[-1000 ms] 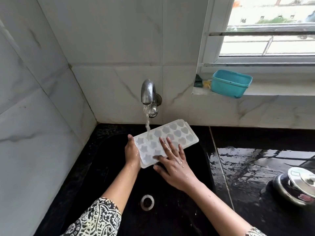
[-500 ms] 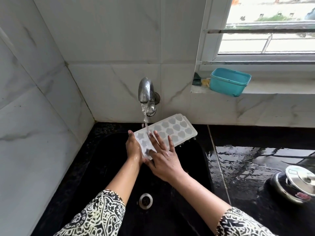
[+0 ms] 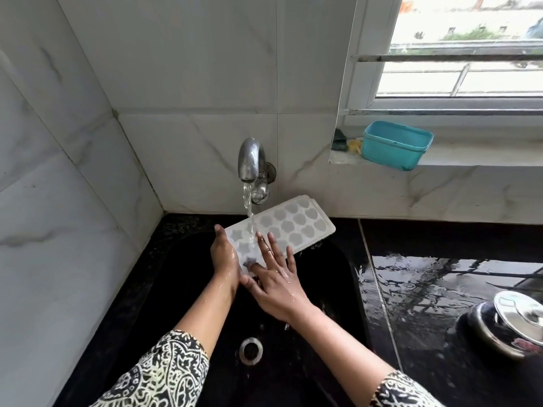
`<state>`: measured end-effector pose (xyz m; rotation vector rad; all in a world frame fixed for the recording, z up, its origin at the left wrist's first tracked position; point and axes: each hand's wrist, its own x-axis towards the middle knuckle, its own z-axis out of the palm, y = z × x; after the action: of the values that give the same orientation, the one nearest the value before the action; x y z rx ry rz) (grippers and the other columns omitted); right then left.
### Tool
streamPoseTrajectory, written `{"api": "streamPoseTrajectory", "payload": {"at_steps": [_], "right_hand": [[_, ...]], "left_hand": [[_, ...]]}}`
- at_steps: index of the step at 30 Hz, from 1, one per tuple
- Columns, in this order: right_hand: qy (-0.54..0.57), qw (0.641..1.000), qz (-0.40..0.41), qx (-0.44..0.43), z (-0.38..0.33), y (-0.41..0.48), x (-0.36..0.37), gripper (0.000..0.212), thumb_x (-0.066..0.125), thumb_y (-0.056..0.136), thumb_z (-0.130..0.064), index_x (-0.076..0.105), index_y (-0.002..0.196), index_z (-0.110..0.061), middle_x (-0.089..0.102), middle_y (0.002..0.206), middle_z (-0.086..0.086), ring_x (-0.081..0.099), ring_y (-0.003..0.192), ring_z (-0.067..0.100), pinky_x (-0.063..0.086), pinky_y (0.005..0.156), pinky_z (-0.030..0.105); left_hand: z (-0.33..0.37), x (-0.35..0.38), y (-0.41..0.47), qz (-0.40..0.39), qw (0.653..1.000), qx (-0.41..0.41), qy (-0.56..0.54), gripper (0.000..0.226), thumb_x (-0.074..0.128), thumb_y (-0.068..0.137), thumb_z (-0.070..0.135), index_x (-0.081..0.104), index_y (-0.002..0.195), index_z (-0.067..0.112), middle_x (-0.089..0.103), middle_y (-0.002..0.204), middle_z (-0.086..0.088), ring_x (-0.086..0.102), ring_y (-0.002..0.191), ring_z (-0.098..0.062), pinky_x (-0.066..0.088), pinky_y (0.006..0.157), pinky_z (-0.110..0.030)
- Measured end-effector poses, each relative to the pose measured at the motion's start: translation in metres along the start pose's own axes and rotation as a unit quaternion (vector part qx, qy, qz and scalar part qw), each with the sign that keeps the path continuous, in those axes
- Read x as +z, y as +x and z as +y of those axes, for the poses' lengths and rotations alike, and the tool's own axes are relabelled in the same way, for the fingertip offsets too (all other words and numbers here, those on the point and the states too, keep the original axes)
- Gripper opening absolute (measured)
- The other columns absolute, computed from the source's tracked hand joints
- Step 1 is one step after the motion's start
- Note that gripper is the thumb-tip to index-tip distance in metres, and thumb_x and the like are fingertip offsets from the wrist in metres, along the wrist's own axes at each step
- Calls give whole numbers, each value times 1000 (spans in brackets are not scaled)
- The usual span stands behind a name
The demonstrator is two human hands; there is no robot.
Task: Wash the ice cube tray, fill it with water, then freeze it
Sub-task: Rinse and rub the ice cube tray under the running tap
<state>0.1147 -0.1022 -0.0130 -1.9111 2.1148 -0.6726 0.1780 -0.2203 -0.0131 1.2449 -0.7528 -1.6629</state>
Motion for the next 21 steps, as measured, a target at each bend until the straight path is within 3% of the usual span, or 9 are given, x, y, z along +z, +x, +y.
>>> {"api": "streamPoseTrajectory", "payload": {"at_steps": [3, 6, 8, 11, 13, 15, 18, 21], "right_hand": [[-52, 998, -17, -32, 10, 5, -10, 46, 30, 98, -53, 58, 127, -32, -15, 157, -8, -33, 138, 4, -22, 113, 42], [-141, 985, 58, -75, 11, 3, 2, 45, 36, 94, -52, 69, 108, -26, 4, 158, 0, -12, 146, 9, -9, 116, 46], [-112, 989, 73, -63, 3, -2, 11, 55, 31, 93, -57, 63, 122, -23, 3, 160, -1, -13, 146, 9, -8, 116, 45], [12, 1000, -2, 15, 1, -12, 13, 62, 24, 94, -60, 37, 145, -29, -21, 156, -12, -34, 137, 2, -15, 115, 44], [6, 1000, -11, 4, 8, -11, 7, 55, 22, 95, -58, 43, 141, -35, -19, 156, -12, -35, 137, 3, -17, 114, 43], [-62, 997, 13, -40, 17, -8, 2, 50, 25, 96, -56, 58, 126, -35, -7, 159, -6, -24, 143, 7, -15, 115, 44], [-130, 986, 73, -71, 16, -6, 7, 42, 37, 94, -53, 68, 109, -30, 12, 160, 3, 0, 148, 14, -1, 116, 49], [-60, 997, 50, -27, 2, -9, 13, 52, 32, 95, -56, 56, 130, -27, -10, 159, -5, -22, 143, 7, -14, 115, 43]], "left_hand": [[-7, -6, -2, -3, 1000, -15, -2, 60, 31, 100, 52, 64, 96, 2, 70, 93, -18, 69, 80, -31, 56, 70, -36], [-9, -6, -7, -5, 1000, -19, -1, 58, 30, 101, 49, 64, 95, 2, 69, 92, -17, 68, 78, -29, 55, 68, -34], [-7, -3, -5, -4, 1000, -3, -5, 58, 30, 102, 48, 64, 96, 1, 68, 96, -19, 67, 78, -29, 55, 73, -34], [-4, -4, -4, 13, 1000, 3, 0, 57, 31, 101, 49, 64, 96, 2, 68, 99, -20, 68, 78, -28, 55, 70, -33], [-7, -7, -9, 7, 1000, -6, -5, 57, 30, 102, 48, 63, 96, 2, 68, 93, -18, 67, 76, -26, 54, 63, -30], [-10, -8, -14, 7, 1000, -18, -9, 57, 30, 102, 48, 63, 93, 3, 68, 85, -14, 67, 72, -25, 54, 56, -26], [-12, -6, -12, -9, 999, -35, -10, 61, 31, 100, 52, 65, 97, 2, 70, 90, -17, 69, 77, -28, 56, 65, -31], [-6, -5, -11, 11, 1000, -10, 2, 56, 30, 102, 49, 63, 90, 6, 68, 84, -11, 67, 70, -22, 53, 59, -28]]}}
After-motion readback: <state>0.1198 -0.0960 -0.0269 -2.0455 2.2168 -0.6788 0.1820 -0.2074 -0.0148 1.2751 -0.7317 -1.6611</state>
